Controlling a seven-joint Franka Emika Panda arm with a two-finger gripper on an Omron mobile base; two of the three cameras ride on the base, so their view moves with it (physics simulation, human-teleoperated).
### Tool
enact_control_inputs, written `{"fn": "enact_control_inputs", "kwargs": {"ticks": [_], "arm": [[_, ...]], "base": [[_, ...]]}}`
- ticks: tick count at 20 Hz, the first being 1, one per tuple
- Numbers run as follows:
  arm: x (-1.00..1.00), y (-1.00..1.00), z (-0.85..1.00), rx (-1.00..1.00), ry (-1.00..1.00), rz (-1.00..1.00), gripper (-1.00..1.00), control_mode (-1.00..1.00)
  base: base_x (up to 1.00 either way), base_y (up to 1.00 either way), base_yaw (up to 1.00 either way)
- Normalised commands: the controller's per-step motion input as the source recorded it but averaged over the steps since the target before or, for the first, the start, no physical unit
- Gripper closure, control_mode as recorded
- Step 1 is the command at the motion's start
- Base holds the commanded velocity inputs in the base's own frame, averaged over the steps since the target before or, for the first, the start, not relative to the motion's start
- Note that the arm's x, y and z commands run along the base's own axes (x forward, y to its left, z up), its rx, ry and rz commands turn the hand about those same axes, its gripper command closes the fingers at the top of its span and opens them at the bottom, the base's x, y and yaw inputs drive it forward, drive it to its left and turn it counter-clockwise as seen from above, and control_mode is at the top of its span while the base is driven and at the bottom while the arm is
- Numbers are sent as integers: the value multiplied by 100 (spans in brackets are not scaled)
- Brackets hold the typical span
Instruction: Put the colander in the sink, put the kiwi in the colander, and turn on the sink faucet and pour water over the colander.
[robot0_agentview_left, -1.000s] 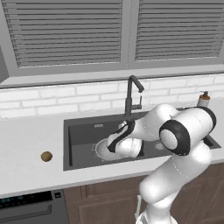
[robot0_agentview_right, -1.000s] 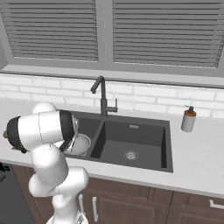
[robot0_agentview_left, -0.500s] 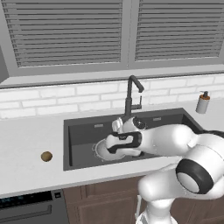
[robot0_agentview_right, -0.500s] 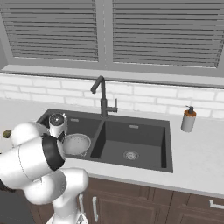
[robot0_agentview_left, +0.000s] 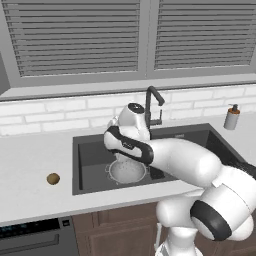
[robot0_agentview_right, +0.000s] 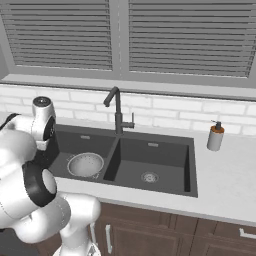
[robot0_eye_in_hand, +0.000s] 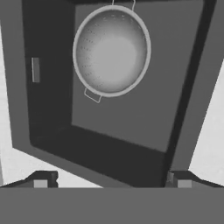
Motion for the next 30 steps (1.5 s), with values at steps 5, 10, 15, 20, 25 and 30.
{"fn": "enact_control_inputs", "kwargs": {"ticks": [5,10,15,20,25,30], "arm": [[-58,22,91,-18,13,16,-100,-100],[-67,14,12,-19,0,59,-100,-100],[-44,7,-13,-4,0,85,-100,-100],[-1,30,-17,0,5,83,-100,-100],[0,60,-10,-3,4,68,-100,-100],[0,58,0,-14,0,41,-100,-100]], "base": [[0,0,0],[0,0,0],[0,0,0],[0,0,0],[0,0,0],[0,0,0]]}}
